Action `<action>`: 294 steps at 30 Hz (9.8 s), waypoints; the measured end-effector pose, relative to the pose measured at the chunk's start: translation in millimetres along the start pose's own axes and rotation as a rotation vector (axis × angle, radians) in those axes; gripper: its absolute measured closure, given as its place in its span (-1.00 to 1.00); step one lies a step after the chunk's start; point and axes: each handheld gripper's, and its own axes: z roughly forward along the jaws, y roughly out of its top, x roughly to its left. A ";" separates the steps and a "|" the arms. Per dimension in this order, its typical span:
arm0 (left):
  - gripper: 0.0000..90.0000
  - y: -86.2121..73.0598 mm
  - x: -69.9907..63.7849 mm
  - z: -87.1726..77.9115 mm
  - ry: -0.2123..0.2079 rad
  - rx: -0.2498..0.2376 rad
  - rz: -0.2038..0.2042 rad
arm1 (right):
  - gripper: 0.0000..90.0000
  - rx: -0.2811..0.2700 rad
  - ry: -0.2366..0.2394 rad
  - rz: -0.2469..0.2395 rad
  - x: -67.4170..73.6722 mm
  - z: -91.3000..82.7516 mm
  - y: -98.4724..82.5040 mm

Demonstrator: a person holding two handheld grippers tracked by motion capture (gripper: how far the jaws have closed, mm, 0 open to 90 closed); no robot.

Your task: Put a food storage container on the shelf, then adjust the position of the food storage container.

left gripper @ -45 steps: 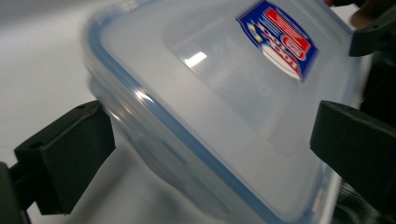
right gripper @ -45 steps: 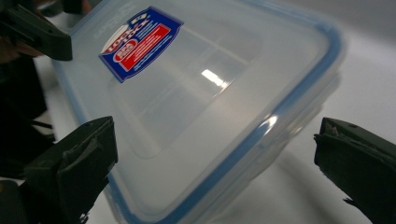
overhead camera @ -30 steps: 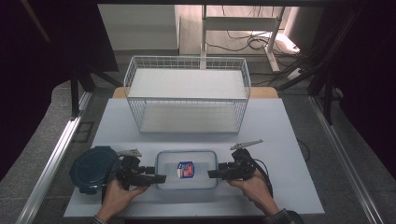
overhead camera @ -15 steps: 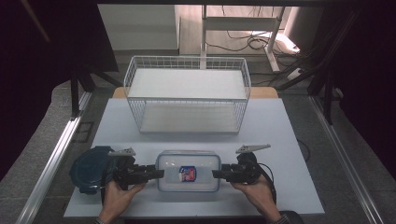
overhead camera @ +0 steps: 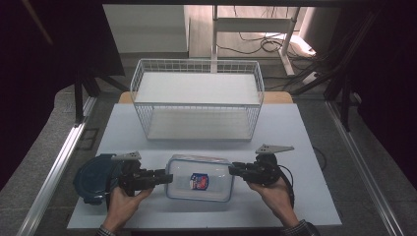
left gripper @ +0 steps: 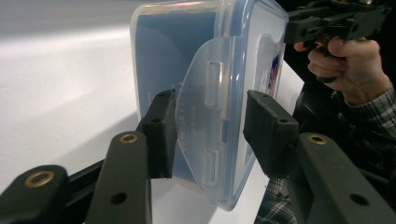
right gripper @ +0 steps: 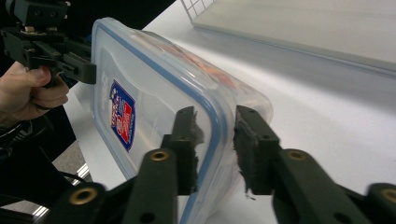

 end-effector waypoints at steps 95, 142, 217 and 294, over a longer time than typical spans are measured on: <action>0.19 218.3 -18.5 -60.4 0.043 -0.229 0.096 | 0.19 -0.149 0.079 0.022 -13.6 -26.8 199.3; -0.30 249.2 20.5 -17.7 0.174 -0.162 0.062 | 0.04 -0.102 -0.116 0.018 -44.6 6.2 229.9; -0.92 -29.7 -40.1 2.7 0.381 -0.041 0.377 | -0.98 -0.037 -0.200 -0.284 20.4 -5.3 -21.2; 1.00 -61.2 71.2 -167.0 0.954 -0.140 -0.102 | -0.95 0.049 -0.257 -0.273 4.3 0.6 -40.2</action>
